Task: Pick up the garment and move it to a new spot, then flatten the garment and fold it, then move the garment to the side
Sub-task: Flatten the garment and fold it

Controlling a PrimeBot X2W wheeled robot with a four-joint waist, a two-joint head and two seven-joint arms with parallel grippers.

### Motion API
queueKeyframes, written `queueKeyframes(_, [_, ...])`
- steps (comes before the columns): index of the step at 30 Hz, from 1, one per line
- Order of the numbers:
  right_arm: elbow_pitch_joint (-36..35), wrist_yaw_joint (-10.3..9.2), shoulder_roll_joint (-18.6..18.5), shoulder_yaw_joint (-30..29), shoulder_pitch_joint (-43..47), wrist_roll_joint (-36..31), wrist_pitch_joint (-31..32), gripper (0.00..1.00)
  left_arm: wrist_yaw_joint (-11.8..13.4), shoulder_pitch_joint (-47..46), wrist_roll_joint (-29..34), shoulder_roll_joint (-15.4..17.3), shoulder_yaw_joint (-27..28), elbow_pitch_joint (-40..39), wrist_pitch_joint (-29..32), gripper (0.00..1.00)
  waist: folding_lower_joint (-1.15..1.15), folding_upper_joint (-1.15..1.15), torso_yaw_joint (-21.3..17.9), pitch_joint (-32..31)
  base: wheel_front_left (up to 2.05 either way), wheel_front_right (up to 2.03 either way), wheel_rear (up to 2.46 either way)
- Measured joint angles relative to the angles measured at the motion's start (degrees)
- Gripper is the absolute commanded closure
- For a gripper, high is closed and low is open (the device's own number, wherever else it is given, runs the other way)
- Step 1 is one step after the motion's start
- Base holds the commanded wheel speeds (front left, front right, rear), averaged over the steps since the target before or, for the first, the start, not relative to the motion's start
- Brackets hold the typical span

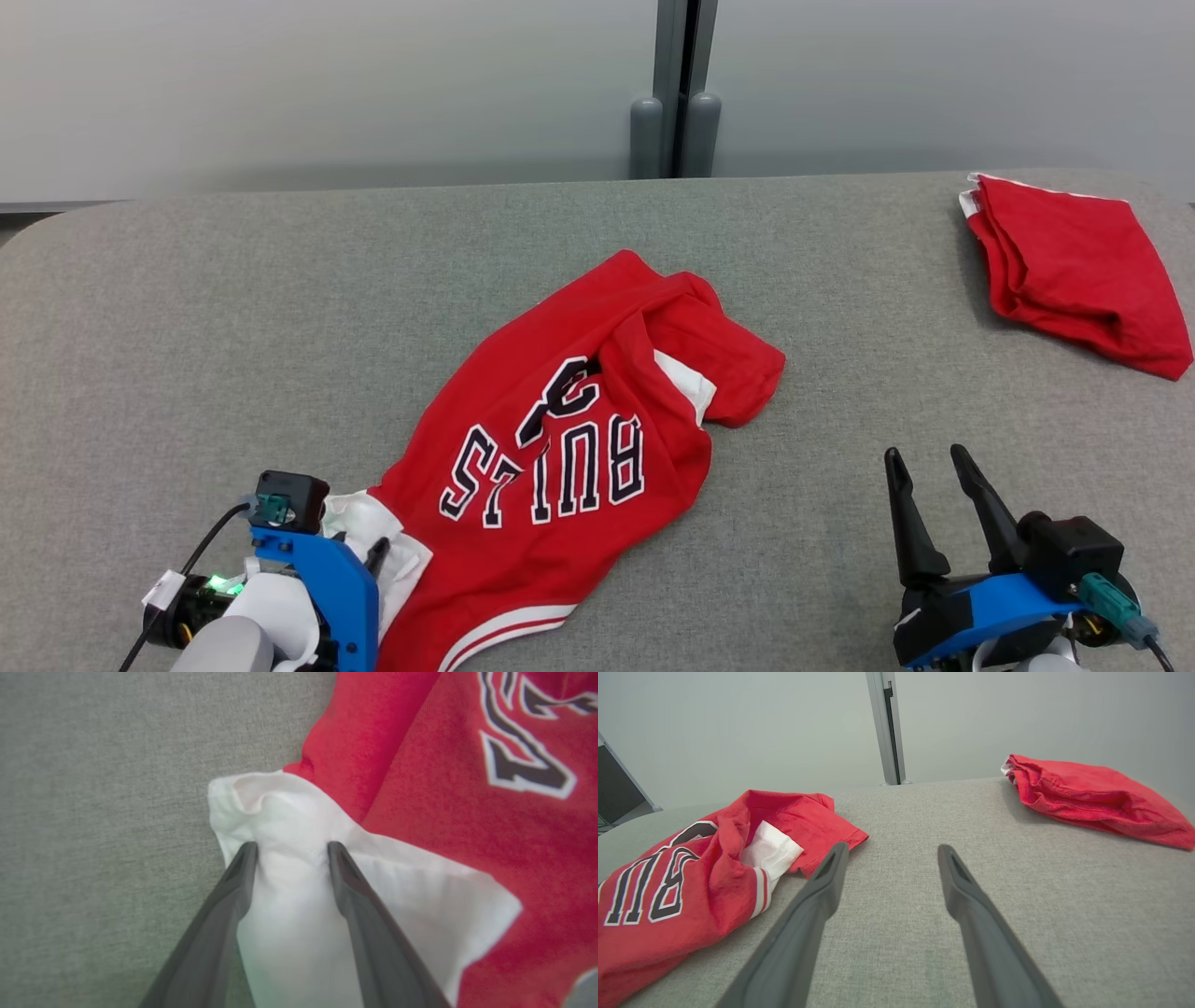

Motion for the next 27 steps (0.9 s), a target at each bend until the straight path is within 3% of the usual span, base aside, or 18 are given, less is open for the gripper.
queueKeyframes(8, [0.12, 0.0, 0.01, -0.13, -0.05, -0.02, 0.0, 0.0, 0.31, -2.64, 1.46, 0.47, -1.04, 1.43, -4.89, 1.0, 0.0, 0.0, -0.6, -0.12, 0.0, 0.0, 0.0])
queueKeyframes(17, [-0.38, 0.0, -0.02, -0.16, -1.46, -0.21, 0.0, 0.0, 1.23, -15.81, 4.98, 3.64, 0.56, 0.54, -13.03, 1.0, 0.01, 0.02, -2.86, 1.67, 0.0, 0.0, 0.0])
queueKeyframes(27, [-0.42, 0.0, -0.19, 0.29, -4.55, -0.08, 0.0, 0.0, 1.22, -29.38, 7.59, 8.1, 1.92, 11.13, -19.93, 1.0, 0.01, 0.02, -8.62, 6.44, 0.0, 0.0, 0.0])
